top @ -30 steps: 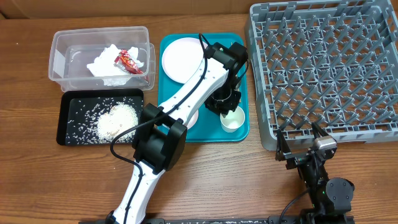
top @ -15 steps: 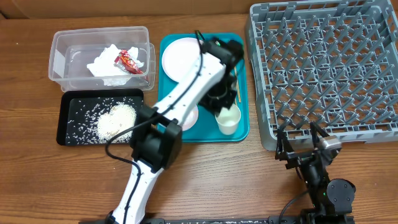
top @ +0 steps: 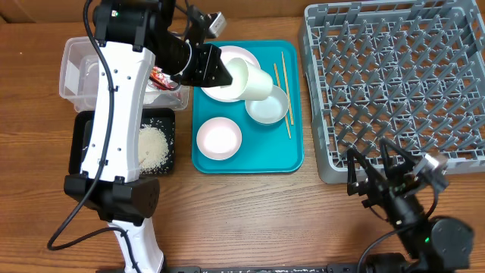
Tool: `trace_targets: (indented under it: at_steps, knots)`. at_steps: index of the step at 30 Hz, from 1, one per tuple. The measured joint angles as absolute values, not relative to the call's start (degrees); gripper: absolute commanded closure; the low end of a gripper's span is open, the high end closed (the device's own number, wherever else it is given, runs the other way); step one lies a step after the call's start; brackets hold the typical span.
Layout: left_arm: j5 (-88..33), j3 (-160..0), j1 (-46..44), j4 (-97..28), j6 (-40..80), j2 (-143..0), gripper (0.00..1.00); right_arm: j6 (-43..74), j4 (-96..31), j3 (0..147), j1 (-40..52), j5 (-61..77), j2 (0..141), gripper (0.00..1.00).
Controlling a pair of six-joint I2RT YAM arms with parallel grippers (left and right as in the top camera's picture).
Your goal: Sort waste into correct bins and load items into the dishwasher
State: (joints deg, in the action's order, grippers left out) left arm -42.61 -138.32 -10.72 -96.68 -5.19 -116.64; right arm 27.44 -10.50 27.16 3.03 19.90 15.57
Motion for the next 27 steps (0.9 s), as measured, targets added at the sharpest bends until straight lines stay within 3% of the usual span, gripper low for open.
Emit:
trace_targets:
  at_steps: [9, 21, 27]
  knots:
    - [-53.67, -138.04, -10.76, -96.66, -9.08, -117.05, 0.96, 27.22, -20.75, 50.81, 3.03, 34.79, 46.68, 0.0]
    - [-65.76, -138.04, -10.76, -96.66, -10.31, -117.08, 0.96, 32.99, 11.84, 55.51, 3.03, 54.24, 67.66, 0.01]
    - [-70.26, -138.04, -10.85, -96.66, -10.48, -117.08, 0.96, 34.09, 23.75, 55.61, 3.03, 65.63, 71.35, 0.08]
